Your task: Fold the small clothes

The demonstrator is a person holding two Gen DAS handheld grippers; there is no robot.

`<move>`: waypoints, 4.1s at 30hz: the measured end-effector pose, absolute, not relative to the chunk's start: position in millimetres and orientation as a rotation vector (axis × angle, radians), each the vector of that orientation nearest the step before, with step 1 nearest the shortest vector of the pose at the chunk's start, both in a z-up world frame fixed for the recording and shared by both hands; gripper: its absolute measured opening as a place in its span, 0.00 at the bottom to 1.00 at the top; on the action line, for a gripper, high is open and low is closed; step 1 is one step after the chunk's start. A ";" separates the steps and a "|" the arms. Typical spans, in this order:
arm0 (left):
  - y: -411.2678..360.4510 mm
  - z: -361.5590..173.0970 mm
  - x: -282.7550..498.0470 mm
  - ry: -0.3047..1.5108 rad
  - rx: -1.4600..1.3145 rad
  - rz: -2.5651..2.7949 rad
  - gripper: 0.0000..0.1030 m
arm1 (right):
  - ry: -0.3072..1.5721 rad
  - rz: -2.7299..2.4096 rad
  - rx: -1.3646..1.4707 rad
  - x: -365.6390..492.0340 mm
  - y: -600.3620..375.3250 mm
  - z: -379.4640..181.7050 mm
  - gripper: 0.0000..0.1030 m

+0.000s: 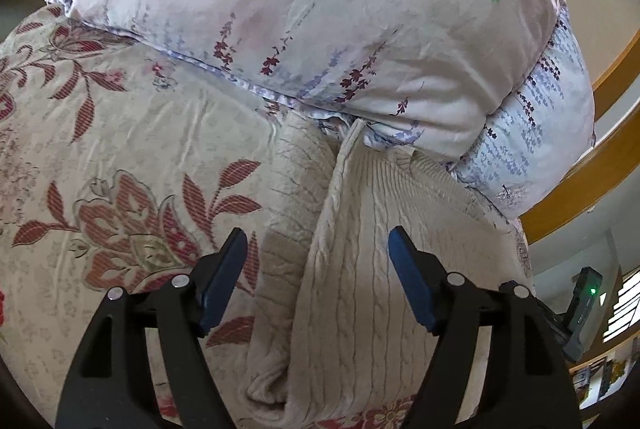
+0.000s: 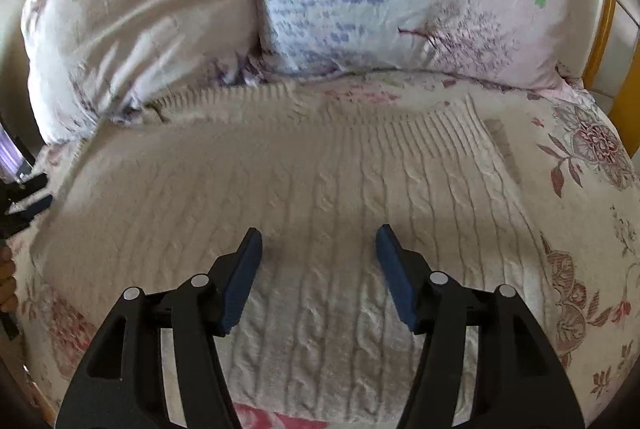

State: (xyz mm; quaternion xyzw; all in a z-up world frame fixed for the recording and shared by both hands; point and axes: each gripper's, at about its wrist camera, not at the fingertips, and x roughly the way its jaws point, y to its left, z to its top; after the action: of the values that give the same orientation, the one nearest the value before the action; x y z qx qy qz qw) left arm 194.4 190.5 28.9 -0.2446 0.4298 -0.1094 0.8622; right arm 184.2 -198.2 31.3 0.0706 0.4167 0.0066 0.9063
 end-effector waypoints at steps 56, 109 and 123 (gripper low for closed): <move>-55.4 78.9 235.6 0.861 -0.779 -0.746 0.17 | 0.695 0.117 0.471 159.3 -285.8 44.7 0.66; -6.9 5.7 207.6 1.052 -0.647 -0.724 0.71 | 0.666 0.086 0.263 185.6 -287.9 94.8 0.16; -26.2 5.9 202.9 1.056 -0.541 -0.772 0.71 | 0.714 0.023 0.431 180.5 -333.5 62.4 0.16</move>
State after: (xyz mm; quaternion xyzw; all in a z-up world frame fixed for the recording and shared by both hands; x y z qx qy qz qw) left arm 202.9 -26.2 5.9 -0.2483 0.4851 -0.3544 0.7599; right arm 180.5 -333.6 62.4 0.2092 0.3470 0.0110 0.9142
